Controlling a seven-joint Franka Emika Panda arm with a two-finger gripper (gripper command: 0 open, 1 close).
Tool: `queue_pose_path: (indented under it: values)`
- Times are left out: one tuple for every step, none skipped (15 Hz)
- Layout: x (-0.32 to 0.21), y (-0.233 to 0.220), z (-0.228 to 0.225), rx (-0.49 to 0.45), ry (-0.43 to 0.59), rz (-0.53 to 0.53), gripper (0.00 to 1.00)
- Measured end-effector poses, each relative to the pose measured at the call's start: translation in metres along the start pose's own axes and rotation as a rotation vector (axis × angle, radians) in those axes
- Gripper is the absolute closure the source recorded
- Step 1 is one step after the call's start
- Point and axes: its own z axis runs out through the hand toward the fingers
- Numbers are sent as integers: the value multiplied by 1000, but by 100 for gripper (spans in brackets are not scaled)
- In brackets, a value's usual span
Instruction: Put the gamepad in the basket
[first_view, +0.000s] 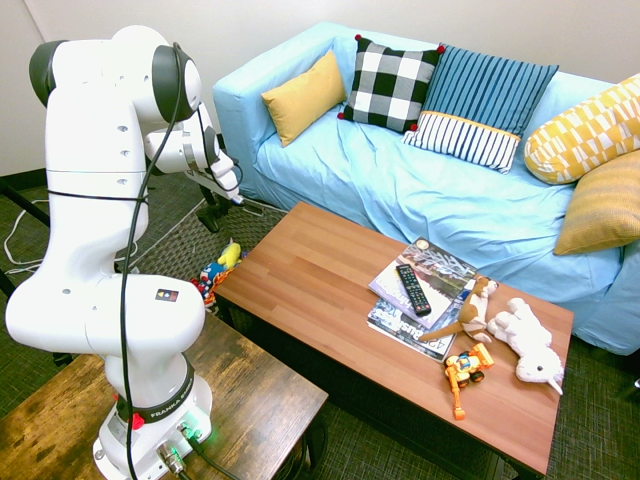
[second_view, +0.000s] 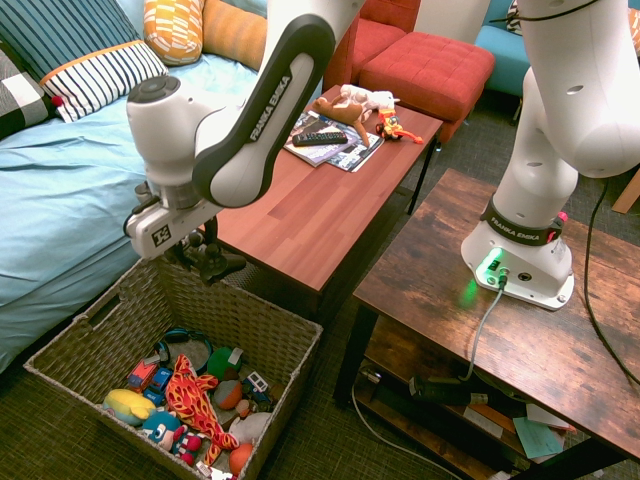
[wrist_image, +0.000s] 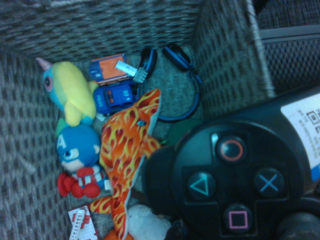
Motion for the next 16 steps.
queue_pose_path:
  values:
    - [-10,-7,7,-4,0,-12,100]
    - [-20,-14,13,-8,1,-22,100]
    - [-28,-20,20,-14,3,-31,100]
    - [-37,-24,27,-19,1,-38,100]
    - [-45,-28,34,-25,1,-43,100]
    - [-51,-29,42,-34,3,-46,100]
    - [-56,-29,49,-44,4,-49,0]
    - [-59,-30,55,-51,1,-49,0]
    - [-61,-31,60,-58,-3,-46,0]
    - [-62,-32,64,-62,-6,-43,0]
    - [-62,-33,66,-65,-6,-41,0]
    - [-61,-35,66,-67,-5,-40,0]
    - [-61,-38,65,-70,-4,-39,0]
    - [-61,-40,63,-72,-3,-39,0]
    - [-62,-42,61,-73,-2,-40,0]
    - [-63,-44,60,-71,-2,-41,0]
